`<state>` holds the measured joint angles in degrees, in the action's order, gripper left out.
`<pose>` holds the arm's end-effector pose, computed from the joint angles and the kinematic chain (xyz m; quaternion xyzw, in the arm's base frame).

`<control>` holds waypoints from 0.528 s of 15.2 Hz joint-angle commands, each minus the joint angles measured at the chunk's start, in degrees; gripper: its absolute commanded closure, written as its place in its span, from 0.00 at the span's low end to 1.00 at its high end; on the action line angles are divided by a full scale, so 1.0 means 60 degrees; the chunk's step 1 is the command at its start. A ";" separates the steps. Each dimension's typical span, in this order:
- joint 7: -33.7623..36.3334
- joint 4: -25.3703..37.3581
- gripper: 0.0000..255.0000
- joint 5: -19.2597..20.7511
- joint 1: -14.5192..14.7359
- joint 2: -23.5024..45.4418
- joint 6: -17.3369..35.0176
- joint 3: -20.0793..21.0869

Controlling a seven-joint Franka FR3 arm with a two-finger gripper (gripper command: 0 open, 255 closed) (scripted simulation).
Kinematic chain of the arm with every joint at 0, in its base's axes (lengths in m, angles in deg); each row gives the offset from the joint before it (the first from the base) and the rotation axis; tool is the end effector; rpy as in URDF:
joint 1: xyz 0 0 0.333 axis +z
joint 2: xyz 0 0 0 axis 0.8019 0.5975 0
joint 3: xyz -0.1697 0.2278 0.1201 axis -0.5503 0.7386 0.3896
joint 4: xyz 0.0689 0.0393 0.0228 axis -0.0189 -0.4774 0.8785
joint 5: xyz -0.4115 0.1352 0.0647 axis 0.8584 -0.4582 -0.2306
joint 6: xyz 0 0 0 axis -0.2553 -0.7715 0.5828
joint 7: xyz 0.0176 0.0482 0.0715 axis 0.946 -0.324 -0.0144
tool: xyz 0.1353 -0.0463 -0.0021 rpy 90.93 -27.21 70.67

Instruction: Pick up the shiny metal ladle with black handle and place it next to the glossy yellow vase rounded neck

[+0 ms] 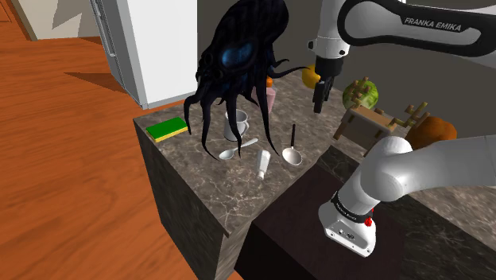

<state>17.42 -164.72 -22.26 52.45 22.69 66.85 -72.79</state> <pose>0.3339 -0.0213 0.5012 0.9905 0.0738 -0.1105 0.0359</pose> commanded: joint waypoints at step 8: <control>0.5366 -0.1285 0.00 -0.1021 -0.1718 0.1195 0.2375 0.1042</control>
<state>44.40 -171.53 -27.55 43.69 28.59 78.78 -67.38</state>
